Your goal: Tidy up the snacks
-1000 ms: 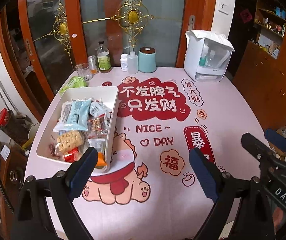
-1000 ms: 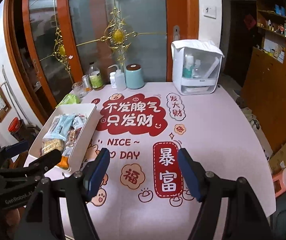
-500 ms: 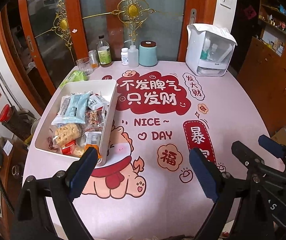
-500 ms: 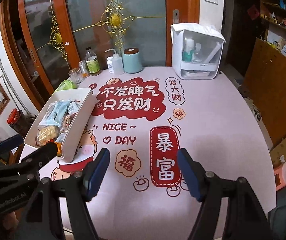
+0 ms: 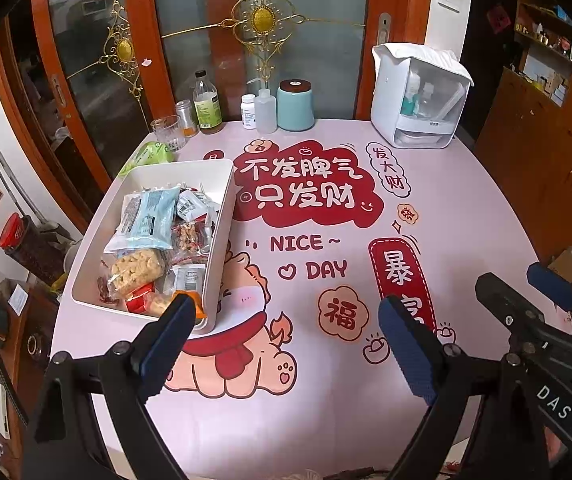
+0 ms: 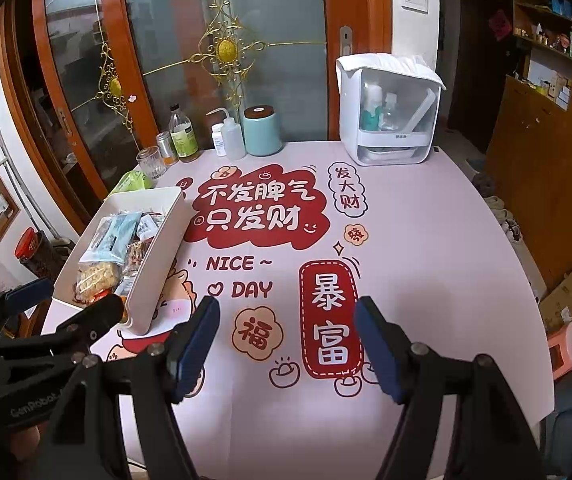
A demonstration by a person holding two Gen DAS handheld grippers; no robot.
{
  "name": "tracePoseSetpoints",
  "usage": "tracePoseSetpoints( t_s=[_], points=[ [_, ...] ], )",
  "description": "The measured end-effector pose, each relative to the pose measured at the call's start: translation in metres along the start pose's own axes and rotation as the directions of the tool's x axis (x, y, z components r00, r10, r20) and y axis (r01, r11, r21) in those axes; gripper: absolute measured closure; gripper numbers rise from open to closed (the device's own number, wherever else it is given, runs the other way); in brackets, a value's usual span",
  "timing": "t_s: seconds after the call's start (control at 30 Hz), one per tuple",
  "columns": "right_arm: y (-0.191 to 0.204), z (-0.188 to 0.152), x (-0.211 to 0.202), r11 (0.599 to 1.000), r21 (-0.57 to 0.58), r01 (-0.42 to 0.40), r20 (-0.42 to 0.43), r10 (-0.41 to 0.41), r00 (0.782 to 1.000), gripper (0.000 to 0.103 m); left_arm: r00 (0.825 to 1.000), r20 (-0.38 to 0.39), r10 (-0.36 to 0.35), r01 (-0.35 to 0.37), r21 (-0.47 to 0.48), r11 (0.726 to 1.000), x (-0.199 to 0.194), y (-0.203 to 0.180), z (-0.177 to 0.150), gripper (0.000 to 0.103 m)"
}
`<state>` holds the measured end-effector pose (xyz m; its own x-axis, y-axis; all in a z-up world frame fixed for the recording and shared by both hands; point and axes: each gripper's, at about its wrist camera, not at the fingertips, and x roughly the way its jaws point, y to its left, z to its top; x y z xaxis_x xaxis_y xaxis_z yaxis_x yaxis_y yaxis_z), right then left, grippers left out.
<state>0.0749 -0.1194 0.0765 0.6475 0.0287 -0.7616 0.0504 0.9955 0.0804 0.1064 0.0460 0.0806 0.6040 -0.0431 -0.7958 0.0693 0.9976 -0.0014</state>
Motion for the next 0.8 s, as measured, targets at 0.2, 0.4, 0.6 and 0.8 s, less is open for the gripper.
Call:
tracePoseSetpoints(
  t_s=[0.2, 0.4, 0.6, 0.8],
  points=[
    [0.001, 0.000, -0.001, 1.000, -0.001, 0.000, 0.001, 0.000, 1.000, 0.033, 1.000, 0.000, 0.003, -0.003, 0.000, 1.000, 0.000, 0.000, 0.000, 0.011],
    [0.006, 0.001, -0.004, 1.000, 0.001, -0.001, 0.007, 0.001, 1.000, 0.033, 1.000, -0.014, 0.005, -0.005, -0.002, 1.000, 0.002, 0.007, -0.001, 0.011],
    [0.010, 0.001, -0.007, 1.000, 0.004, 0.003, 0.016, -0.003, 1.000, 0.033, 1.000, -0.011, 0.005, -0.005, 0.001, 1.000, 0.002, 0.007, -0.002, 0.011],
    [0.012, 0.001, -0.008, 1.000, 0.005, 0.005, 0.021, -0.005, 1.000, 0.033, 1.000, -0.010, 0.006, -0.006, 0.003, 1.000, 0.002, 0.007, -0.002, 0.011]
  ],
)
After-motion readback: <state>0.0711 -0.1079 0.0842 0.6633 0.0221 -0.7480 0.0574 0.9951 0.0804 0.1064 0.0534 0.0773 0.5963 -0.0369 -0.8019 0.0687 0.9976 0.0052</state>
